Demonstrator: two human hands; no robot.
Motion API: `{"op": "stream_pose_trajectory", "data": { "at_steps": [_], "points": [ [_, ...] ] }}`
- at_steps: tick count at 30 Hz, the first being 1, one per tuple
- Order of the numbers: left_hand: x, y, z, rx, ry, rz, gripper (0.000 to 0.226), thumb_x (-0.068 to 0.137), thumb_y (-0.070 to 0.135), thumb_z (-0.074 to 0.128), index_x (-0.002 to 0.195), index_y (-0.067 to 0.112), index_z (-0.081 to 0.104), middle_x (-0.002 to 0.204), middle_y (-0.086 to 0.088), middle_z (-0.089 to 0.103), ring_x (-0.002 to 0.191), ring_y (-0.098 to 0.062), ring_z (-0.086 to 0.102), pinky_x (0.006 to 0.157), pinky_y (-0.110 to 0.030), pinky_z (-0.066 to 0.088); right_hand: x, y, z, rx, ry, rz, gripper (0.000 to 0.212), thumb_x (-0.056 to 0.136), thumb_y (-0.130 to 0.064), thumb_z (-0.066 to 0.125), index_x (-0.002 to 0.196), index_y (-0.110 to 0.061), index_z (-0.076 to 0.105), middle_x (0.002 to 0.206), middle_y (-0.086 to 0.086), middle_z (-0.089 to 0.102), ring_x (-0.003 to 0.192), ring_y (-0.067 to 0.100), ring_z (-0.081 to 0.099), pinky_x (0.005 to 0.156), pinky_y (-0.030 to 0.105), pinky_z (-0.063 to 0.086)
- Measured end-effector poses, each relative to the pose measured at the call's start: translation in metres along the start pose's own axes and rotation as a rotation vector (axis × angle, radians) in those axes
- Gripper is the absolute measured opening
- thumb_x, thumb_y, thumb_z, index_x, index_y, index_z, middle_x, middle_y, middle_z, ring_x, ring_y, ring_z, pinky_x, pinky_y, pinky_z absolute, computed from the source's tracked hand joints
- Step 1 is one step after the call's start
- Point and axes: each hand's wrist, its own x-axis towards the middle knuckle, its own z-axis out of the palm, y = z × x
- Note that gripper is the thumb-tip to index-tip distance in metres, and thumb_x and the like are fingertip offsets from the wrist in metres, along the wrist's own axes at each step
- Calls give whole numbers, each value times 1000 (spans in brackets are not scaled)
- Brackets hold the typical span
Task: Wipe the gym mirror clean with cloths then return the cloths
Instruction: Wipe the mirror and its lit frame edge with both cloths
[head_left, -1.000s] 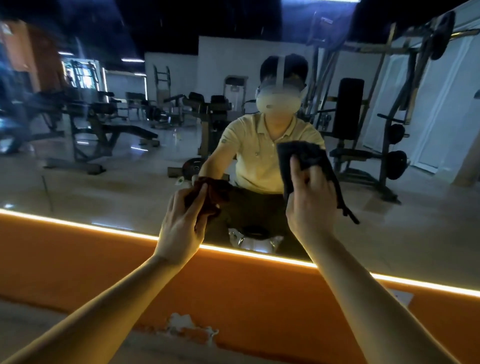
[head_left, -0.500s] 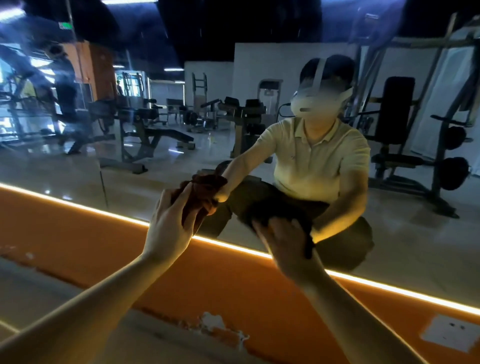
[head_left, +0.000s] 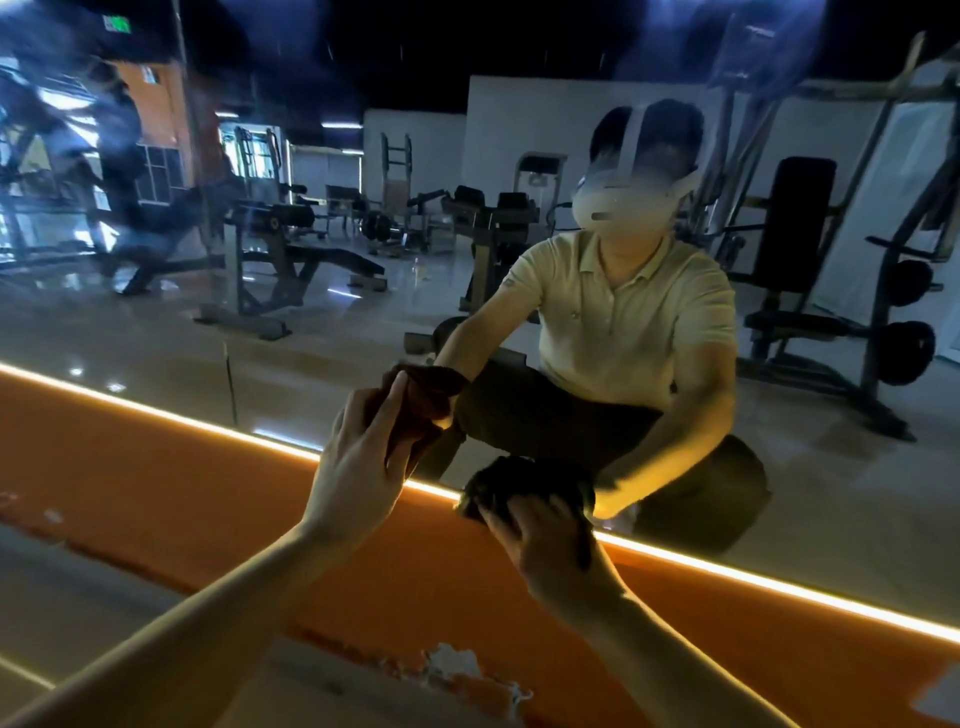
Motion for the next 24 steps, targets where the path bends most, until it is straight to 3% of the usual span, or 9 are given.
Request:
{"op": "stream_pose_trajectory", "data": {
  "at_steps": [1,3,6,8,10,14,17,21,24],
  "points": [
    [1,-3,0,12,1,30,82,91,4,75,162,20,35,134,-16,49,116,-33,58,92,-49,59,9,5,-3,-15,89,64,36,91,-8,53,87,-22,86,72,4,73,61,19,73,70,34,51],
    [2,-5,0,17,11,66,81,89,4,74,161,15,39,132,-17,51,115,-31,59,94,-49,59,32,29,-20,-36,190,290,40,84,-9,51,109,-13,83,74,11,67,61,29,67,65,37,48],
    [5,-7,0,9,4,74,77,89,4,74,159,10,43,130,-17,53,112,-29,60,92,-51,60,53,67,-44,-76,181,567,57,93,-13,57,149,-9,51,104,18,55,86,31,55,74,45,48],
    [6,-10,-2,4,-11,78,74,90,7,75,157,10,44,130,-18,54,111,-31,61,87,-54,62,59,67,-40,-63,187,699,65,95,-18,55,157,-13,36,114,18,49,97,30,49,83,46,44],
    [9,-13,-6,4,-13,99,72,90,8,75,156,10,46,129,-18,55,109,-31,62,84,-55,62,62,44,-23,-40,165,646,70,91,-17,60,156,-14,36,115,16,45,97,29,48,83,45,44],
    [21,-21,-14,-5,54,94,65,97,12,69,156,13,44,129,-15,53,109,-30,58,82,-47,58,36,-27,26,58,-25,212,81,69,-10,80,145,-16,53,101,8,55,92,25,50,75,38,44],
    [28,-34,-23,0,82,26,63,97,21,60,158,13,43,129,-13,50,110,-29,54,79,-43,52,26,-51,36,51,-147,55,73,64,-12,91,133,-21,71,106,4,64,100,22,59,87,37,54],
    [26,-48,-25,12,61,112,70,95,9,68,158,15,39,127,-19,51,108,-32,55,83,-49,57,64,-2,15,-52,166,263,55,76,-15,82,130,-20,74,96,8,55,77,25,62,75,38,36],
    [26,-50,-23,10,55,128,78,90,9,74,158,19,36,128,-19,50,107,-32,56,83,-45,55,89,43,-12,-117,223,597,63,95,-20,55,156,-16,40,111,12,44,91,25,46,80,38,35]
  ]
}}
